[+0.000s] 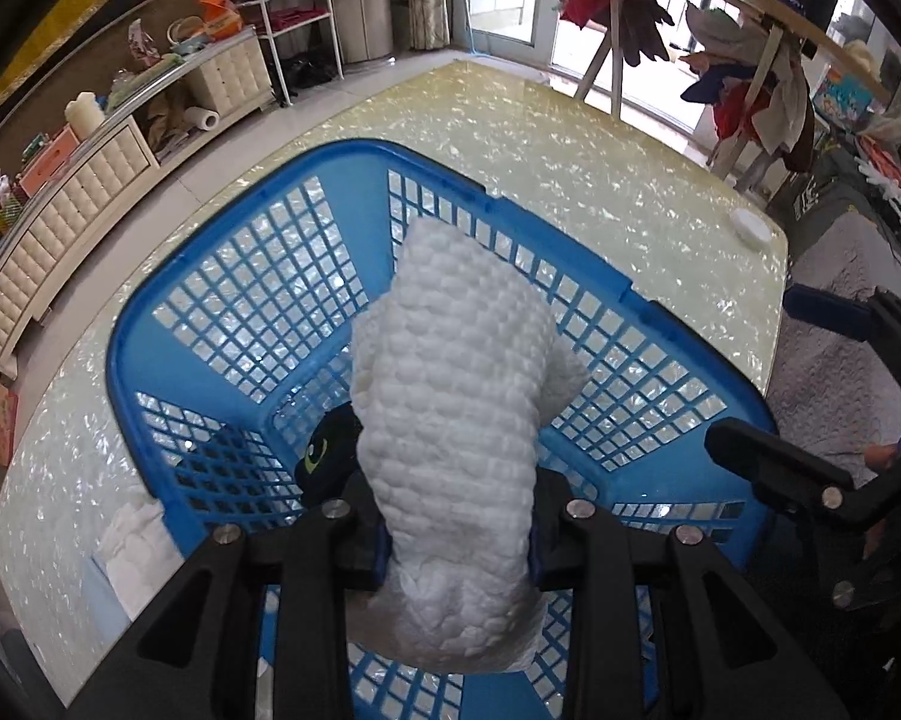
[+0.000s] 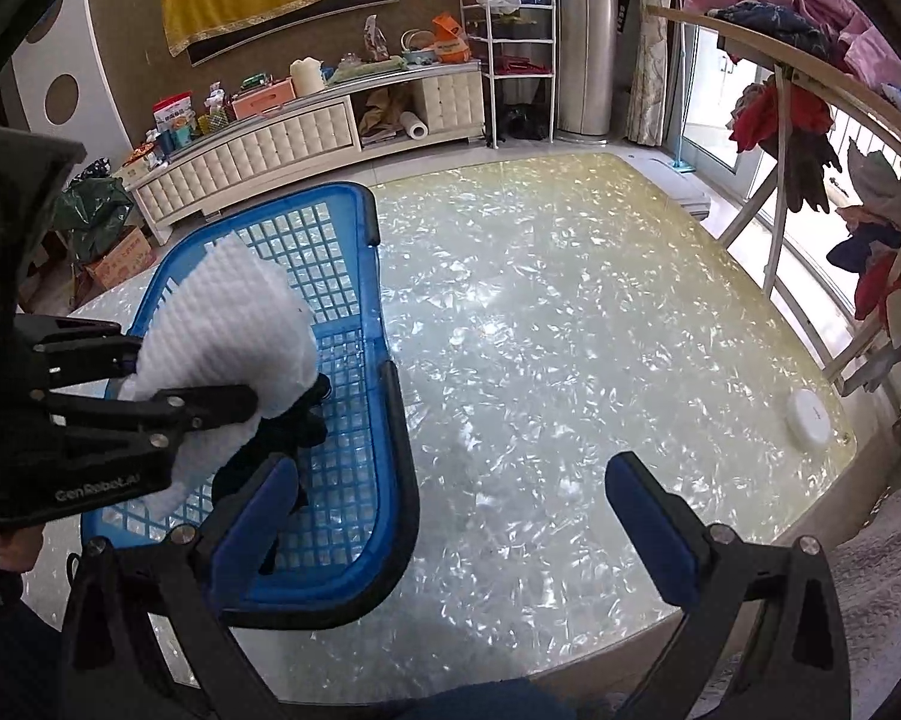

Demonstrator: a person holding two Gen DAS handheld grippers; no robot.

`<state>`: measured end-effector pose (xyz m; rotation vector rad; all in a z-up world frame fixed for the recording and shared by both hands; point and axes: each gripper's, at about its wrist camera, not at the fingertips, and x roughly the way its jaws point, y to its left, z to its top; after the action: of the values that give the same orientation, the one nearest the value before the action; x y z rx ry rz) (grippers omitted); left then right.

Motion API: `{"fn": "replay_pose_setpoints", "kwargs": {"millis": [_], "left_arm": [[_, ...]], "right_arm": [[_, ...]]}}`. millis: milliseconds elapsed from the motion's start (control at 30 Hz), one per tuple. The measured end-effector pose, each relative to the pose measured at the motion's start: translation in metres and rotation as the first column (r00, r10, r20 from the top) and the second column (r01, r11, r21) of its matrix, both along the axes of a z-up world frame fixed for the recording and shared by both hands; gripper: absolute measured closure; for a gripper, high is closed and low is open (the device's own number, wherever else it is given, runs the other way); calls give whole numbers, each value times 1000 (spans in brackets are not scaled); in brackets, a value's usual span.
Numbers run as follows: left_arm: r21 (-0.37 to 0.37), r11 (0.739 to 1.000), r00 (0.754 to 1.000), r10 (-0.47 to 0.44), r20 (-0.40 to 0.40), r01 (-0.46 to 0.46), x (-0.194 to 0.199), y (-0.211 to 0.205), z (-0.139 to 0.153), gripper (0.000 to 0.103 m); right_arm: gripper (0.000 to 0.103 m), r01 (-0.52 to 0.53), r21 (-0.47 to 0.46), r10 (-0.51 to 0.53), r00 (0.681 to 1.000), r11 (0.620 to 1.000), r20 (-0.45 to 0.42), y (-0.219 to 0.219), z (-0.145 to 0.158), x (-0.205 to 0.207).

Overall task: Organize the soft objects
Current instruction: 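Carry the white quilted cloth over the blue basket with the left gripper, then open the left gripper to drop the quilted cloth into the basket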

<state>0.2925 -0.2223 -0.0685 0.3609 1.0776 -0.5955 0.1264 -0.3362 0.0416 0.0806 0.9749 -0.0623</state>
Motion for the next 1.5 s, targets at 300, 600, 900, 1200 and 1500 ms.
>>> {"fn": "replay_pose_setpoints", "kwargs": {"millis": [300,600,900,1200,1500], "left_arm": [[33,999,1000,-2,-31,3,8,0,-13,72],[48,999,999,5,-40,-3,11,-10,-21,69],[34,999,999,34,-34,-33,15,-7,-18,31],[35,998,999,46,-11,-46,10,4,-5,20],[4,997,997,73,40,-73,-11,27,25,10]], "right_arm": [[0,12,6,-11,1000,1000,-14,-4,-2,2],[0,20,21,-20,1000,1000,-21,-9,-1,3],[0,21,25,-21,1000,999,-16,-11,0,4],[0,31,19,-31,999,999,-10,-8,2,1],[0,14,6,-14,1000,1000,2,8,14,-5]]}}
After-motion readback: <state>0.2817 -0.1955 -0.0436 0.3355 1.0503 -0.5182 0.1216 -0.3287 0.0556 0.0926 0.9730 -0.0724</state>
